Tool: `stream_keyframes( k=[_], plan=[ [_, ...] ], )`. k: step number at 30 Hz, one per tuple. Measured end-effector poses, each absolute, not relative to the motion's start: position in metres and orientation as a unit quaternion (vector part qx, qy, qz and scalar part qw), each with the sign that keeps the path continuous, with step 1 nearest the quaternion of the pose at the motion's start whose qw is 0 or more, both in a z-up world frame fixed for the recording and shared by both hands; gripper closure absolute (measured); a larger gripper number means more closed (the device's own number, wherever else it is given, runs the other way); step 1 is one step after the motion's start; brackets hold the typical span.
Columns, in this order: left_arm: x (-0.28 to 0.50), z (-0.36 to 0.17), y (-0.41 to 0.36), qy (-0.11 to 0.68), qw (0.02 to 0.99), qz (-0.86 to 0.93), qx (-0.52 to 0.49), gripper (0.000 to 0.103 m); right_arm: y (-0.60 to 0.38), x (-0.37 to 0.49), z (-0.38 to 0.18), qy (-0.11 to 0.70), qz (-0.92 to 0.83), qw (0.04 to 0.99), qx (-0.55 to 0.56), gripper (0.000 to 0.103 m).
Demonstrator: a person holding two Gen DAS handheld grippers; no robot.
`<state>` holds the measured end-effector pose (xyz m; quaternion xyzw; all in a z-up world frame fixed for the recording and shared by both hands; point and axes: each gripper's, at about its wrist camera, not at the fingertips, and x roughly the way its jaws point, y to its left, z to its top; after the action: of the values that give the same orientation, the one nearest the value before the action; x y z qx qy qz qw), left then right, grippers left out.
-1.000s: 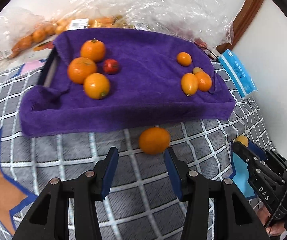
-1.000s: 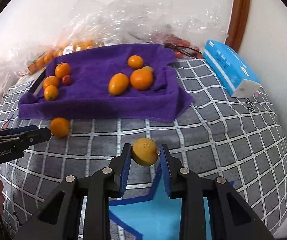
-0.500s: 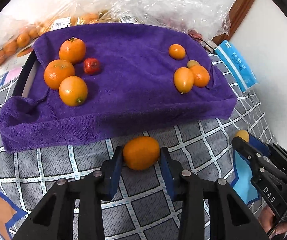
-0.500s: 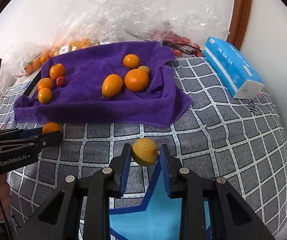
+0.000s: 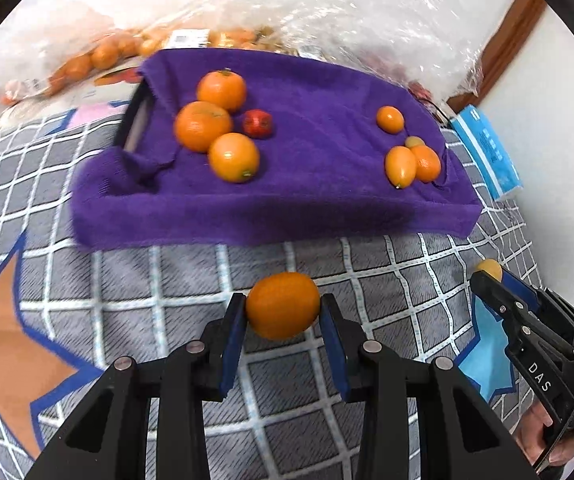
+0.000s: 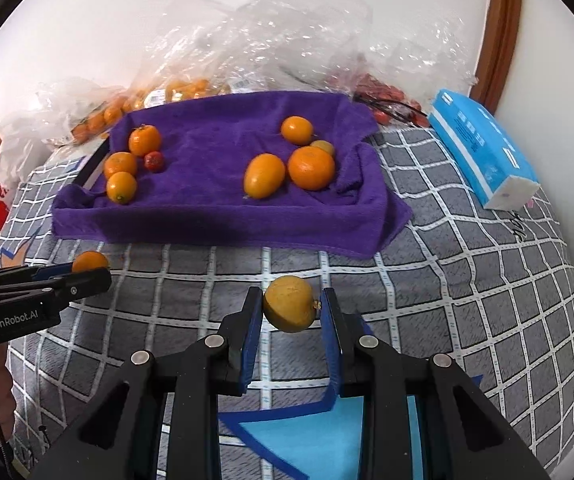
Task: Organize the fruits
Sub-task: 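Carry the orange with the left tool while the right tool carries the yellow fruit over the towel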
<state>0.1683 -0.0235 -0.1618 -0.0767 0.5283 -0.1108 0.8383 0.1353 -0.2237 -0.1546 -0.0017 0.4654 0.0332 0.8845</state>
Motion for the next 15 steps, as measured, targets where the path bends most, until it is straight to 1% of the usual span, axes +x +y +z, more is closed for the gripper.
stream_keyframes(
  k=[15],
  plan=[
    [0.142, -0.126, 0.006, 0.495, 0.858, -0.096, -0.096, 0.068, -0.212, 0.128, -0.122, 0.44, 0.035, 0.897, -0.006, 0.074]
  ],
)
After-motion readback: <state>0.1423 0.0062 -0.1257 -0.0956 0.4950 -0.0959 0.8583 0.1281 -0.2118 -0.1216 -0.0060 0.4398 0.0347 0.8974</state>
